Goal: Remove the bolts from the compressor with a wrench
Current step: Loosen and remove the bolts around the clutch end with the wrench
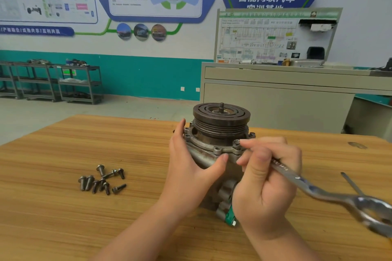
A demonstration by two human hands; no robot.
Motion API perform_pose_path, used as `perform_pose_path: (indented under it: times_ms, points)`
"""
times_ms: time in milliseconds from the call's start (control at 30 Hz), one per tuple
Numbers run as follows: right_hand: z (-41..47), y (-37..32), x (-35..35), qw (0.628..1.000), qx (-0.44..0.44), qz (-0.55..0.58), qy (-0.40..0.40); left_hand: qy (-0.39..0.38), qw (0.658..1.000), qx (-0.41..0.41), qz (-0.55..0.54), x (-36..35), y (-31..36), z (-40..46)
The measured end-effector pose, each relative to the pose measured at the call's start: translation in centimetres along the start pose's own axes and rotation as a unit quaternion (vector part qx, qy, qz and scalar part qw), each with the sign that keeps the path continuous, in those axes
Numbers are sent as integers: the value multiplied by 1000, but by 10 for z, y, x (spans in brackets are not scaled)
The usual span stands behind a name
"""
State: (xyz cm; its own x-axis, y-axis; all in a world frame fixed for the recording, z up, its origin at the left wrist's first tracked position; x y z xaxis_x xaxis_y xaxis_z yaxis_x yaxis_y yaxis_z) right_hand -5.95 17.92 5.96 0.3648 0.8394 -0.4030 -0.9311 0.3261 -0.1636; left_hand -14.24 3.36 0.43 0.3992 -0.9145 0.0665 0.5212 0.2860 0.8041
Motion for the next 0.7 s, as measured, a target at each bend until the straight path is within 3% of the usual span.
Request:
perform_pose_path:
  times_ms: [67, 133, 200, 267, 333, 400, 533, 700]
  points:
    - [3, 3, 6, 996, -51, 30, 61, 0, 1000, 1, 1, 0, 0, 0]
    - [8, 28, 22, 968, -180, 56, 166, -4, 1000, 3, 2, 0, 0, 0]
    - [7, 67, 32, 901, -360, 93, 222, -8, 1000, 4, -1, 0, -1, 0]
    - [3, 97, 27, 819, -514, 160, 200, -5, 1000, 0, 4, 1, -3, 1]
    - [4, 106, 20, 767, -575, 221, 179, -4, 1000, -2, 8, 1, -3, 1]
    - [12, 100, 24, 794, -537, 226, 176, -8, 1000, 1, 7, 0, -3, 1]
    - [34, 64, 34, 927, -328, 102, 149, -16, 1000, 8, -1, -1, -3, 0]
    - [34, 35, 24, 976, -190, 45, 91, -14, 1000, 8, 3, -1, -1, 1]
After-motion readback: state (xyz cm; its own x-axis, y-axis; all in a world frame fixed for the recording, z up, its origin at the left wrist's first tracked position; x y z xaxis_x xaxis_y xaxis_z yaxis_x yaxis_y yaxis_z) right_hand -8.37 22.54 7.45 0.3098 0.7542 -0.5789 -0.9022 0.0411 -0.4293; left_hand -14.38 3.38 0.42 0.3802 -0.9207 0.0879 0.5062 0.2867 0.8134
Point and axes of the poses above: each hand's wrist, its own z-axis towards the middle knuckle, its own x-axis out of the back of the hand, y = z × x, the point moved 8 cm from there along z, towards the middle knuckle, and after that the axes turned 11 degrees about y, right-handed, at the moved point
